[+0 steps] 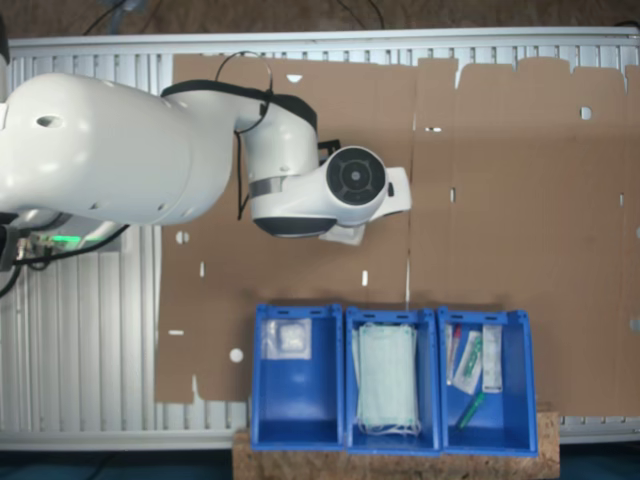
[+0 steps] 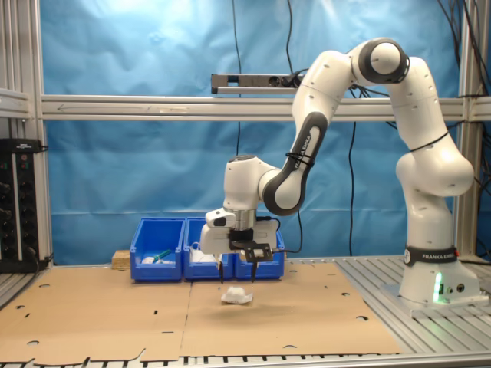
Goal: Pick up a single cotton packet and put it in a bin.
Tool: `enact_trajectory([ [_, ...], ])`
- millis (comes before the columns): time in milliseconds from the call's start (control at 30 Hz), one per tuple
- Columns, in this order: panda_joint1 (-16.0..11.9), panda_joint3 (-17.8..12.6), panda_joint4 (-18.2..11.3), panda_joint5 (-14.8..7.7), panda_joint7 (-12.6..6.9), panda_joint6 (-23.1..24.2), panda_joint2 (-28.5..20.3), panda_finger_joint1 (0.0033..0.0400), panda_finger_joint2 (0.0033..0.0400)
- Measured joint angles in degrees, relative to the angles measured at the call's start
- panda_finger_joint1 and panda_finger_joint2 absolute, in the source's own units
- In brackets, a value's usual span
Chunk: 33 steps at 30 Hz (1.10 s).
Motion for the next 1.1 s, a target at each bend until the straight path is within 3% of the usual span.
enact_trajectory([
  [433,0.0,-0.33,0.18,0.0,0.0,5.12,4.31,0.04,0.04],
  [1100,-0.01,-1.92,2.71,0.0,0.0,7.99,7.84,0.04,0.04],
])
